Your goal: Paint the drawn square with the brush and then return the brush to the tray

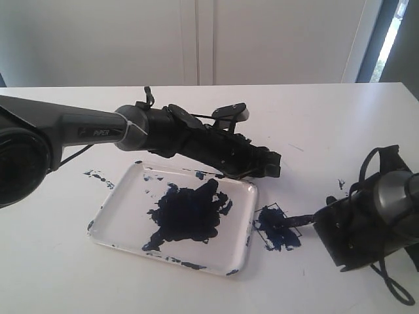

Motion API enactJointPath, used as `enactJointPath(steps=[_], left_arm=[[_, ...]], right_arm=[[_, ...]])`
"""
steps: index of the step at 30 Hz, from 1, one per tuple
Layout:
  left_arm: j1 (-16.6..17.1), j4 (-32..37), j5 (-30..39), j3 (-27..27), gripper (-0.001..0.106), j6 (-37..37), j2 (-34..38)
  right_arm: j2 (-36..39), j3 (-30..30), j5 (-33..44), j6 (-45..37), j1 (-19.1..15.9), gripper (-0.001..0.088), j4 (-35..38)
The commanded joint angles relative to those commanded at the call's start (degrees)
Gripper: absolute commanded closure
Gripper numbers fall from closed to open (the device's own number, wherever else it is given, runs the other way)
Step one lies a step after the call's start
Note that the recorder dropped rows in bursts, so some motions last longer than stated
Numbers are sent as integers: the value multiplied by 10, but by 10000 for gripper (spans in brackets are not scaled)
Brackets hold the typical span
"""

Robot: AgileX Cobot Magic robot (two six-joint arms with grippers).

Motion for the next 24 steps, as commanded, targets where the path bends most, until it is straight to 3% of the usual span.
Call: enactJointPath(steps=[8, 24], left_arm=[[0, 0, 1, 0, 448, 0, 0], [0, 0, 3, 0, 448, 0, 0]], right_arm=[[2, -2, 0, 1, -11, 868, -29], [44, -26, 0, -5, -12, 868, -18]])
